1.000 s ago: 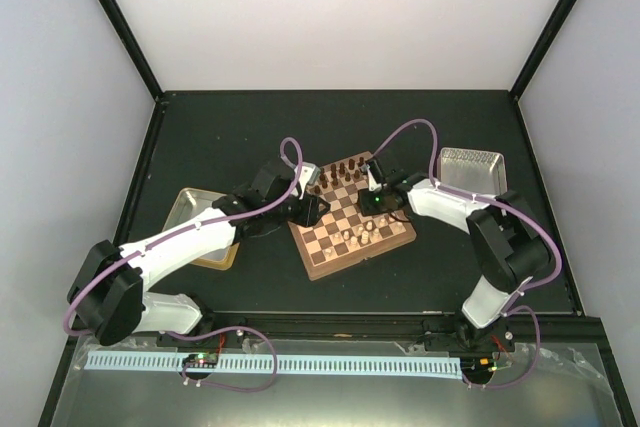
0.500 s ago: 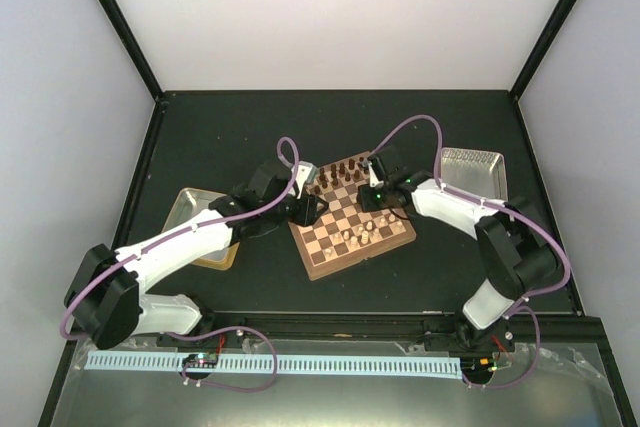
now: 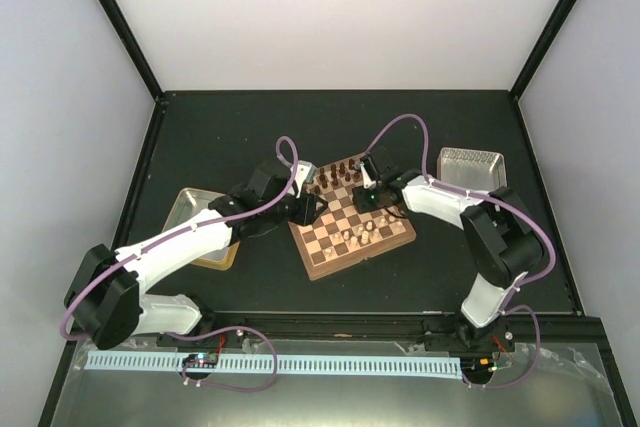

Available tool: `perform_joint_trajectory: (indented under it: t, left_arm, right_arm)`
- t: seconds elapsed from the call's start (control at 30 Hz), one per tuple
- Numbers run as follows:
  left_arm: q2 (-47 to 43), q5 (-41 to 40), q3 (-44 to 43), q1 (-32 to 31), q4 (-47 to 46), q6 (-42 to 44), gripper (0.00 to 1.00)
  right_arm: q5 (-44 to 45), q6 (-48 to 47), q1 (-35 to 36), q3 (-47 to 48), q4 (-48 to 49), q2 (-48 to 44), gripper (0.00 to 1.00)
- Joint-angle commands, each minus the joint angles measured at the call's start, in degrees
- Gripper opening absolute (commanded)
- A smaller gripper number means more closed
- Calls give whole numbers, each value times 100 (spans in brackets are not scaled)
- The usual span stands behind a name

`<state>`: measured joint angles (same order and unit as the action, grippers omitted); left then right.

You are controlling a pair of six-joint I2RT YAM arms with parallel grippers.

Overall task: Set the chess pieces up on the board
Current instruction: Pick up the chess piece from the chessboard.

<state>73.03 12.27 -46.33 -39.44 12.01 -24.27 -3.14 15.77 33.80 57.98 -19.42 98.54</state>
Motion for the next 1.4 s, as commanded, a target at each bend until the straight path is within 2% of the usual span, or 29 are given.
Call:
perform_joint_trajectory:
  t: [0.0, 0.33, 0.53, 0.7, 0.9, 1.0, 1.07, 1.23, 1.37]
  left_arm:
    - [-138, 65, 50, 39, -44, -44, 42]
    - [-208, 54, 97, 80, -35, -59, 42]
    - [-253, 63, 140, 86, -42, -65, 42]
    - [-254, 64, 150, 112, -66, -97, 42]
    - [-365, 50, 188, 181, -92, -283, 44]
    - [-498, -21, 239, 263, -122, -414, 45]
    - [-631, -127, 315, 331, -152, -530, 46]
    - [-1056, -345, 538, 507, -248, -846, 49]
    - [-1350, -187, 660, 622, -338, -1029, 52]
  right_arm:
    - [214, -109, 84, 250, -20, 208, 46]
    - [35, 42, 276, 273, -181, 183, 45]
    - [434, 50, 390, 204, -503, 185, 44]
    - [580, 5, 414, 182, -672, 155, 33]
    - [691, -74, 432, 298, -886, 204, 30]
    - [705, -146, 440, 322, -883, 225, 20]
    - [693, -217, 441, 342, -809, 208, 15]
    - [411, -549, 449, 145, 35, -255, 14]
    - [-38, -738, 452, -155, 802, -801, 13]
